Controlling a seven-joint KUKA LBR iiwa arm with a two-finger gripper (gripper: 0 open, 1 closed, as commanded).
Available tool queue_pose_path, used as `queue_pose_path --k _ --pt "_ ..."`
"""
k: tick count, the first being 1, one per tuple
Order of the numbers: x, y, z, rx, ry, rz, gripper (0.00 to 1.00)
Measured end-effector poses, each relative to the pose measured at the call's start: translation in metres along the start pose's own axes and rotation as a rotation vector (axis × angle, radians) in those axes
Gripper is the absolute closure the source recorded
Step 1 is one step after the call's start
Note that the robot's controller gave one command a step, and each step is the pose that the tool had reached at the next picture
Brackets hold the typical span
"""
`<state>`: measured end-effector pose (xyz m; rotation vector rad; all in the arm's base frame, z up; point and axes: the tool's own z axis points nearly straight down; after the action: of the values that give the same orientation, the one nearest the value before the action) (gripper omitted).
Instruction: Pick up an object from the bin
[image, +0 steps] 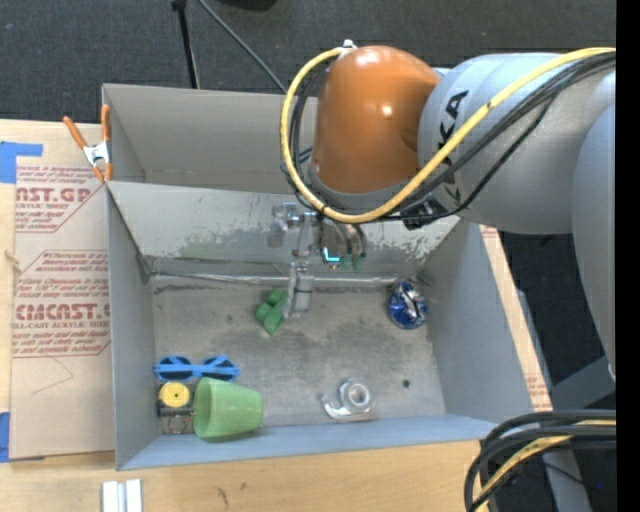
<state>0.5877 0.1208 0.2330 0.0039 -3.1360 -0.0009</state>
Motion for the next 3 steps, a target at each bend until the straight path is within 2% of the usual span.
queue_pose_path --k 1,2,3 --pt "0.033 0.074 0.114 0.0 0.002 -0.072 0.0" --pt "0.062 0.107 0.143 0.003 -0.034 -0.579 0.0" --pt "0.064 0.107 0.146 0.004 -0.027 -0.581 1.0"
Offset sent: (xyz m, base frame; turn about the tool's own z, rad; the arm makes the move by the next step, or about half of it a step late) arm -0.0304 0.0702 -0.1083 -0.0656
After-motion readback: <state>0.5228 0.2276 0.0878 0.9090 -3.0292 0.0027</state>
